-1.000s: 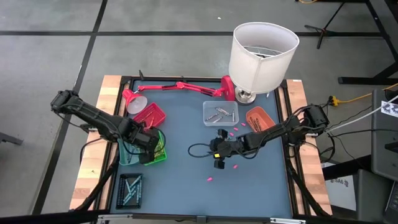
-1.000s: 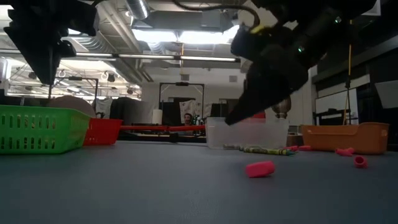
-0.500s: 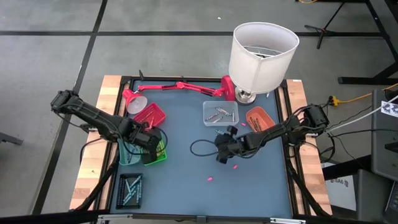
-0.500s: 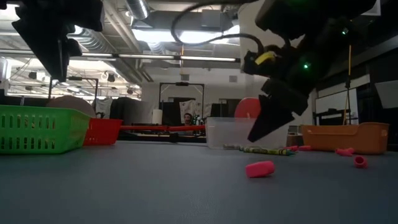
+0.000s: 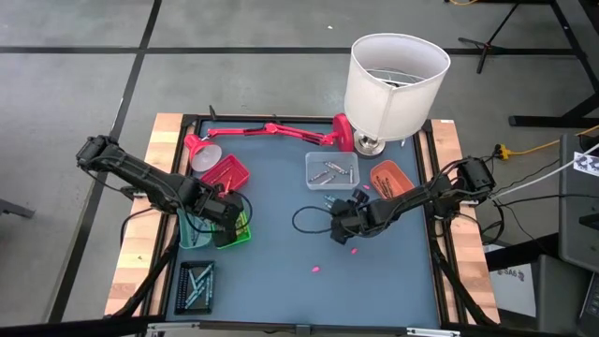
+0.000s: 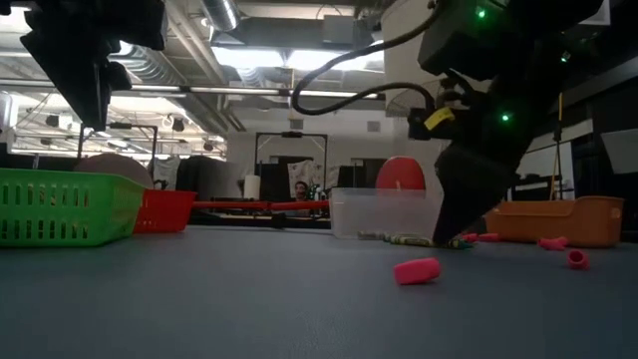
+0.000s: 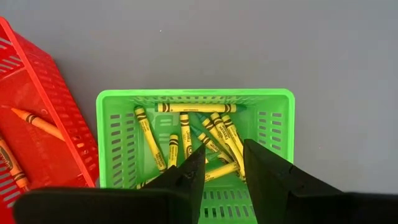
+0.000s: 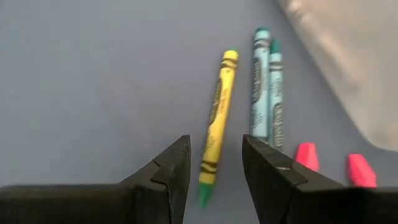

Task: Sort crayons
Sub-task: Put the green crayon into the green bin

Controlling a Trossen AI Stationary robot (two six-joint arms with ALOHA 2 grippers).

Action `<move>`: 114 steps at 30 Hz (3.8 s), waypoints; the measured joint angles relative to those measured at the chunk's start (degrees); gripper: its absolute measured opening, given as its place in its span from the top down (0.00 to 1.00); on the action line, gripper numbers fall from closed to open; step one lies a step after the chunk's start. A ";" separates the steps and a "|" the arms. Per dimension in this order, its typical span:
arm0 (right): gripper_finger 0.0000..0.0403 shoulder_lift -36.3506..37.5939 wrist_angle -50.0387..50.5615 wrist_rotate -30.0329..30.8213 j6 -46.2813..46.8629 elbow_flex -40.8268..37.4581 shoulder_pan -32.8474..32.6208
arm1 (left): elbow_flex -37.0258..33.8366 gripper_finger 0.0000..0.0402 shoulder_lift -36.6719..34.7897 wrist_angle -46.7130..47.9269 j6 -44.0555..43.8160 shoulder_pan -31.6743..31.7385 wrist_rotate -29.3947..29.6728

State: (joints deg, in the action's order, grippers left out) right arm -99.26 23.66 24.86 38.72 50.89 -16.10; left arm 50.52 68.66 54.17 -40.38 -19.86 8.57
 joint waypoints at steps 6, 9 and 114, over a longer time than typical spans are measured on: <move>0.65 0.00 0.02 -3.48 0.07 0.00 0.00 | 0.00 0.77 0.00 -0.02 0.00 0.00 0.01; 0.65 -0.55 -0.04 -3.56 0.07 0.04 0.00 | 0.00 0.77 0.00 -0.04 0.00 0.00 -0.01; 0.95 -2.10 -67.71 -11.09 -30.60 0.07 0.00 | 0.00 0.77 0.02 -46.26 17.07 -0.26 11.51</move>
State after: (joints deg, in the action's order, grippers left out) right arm -101.36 -44.05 13.77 8.12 50.96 -16.10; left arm 50.52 68.69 7.91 -23.31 -20.12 20.08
